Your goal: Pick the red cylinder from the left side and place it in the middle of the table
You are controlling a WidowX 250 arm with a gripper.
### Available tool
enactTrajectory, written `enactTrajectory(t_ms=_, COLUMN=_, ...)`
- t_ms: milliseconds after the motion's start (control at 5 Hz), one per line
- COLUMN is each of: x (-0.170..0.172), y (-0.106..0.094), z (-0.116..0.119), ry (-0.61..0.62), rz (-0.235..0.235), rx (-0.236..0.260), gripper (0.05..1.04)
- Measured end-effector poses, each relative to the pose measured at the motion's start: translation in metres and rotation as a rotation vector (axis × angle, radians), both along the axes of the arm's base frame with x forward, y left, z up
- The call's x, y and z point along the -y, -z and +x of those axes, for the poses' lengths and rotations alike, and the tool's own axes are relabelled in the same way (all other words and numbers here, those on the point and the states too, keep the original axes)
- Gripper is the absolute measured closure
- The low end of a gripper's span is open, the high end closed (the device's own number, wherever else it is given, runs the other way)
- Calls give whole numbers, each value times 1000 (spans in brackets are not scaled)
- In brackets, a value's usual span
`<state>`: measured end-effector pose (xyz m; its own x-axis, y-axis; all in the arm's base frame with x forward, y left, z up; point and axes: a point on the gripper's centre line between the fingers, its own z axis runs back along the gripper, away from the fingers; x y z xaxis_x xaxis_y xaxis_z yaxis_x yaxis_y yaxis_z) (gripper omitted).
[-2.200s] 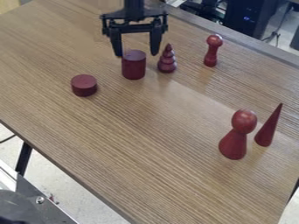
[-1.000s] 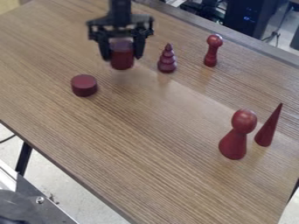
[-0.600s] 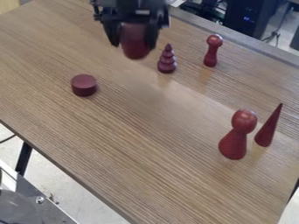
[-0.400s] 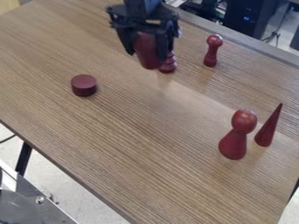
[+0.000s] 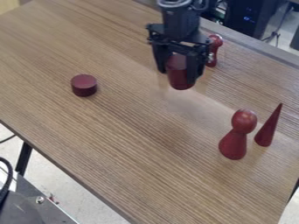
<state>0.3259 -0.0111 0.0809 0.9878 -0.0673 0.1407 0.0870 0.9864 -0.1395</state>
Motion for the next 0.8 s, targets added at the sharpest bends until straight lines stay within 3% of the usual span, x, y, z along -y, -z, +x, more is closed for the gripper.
enactTrajectory(t_ms=200, x=27, y=5, z=-4, ry=110, rz=55, rx=-37, gripper=268)
enactTrajectory(t_ms=800, x=53, y=25, z=-2, ry=181, rz=104, rx=-74, gripper=268)
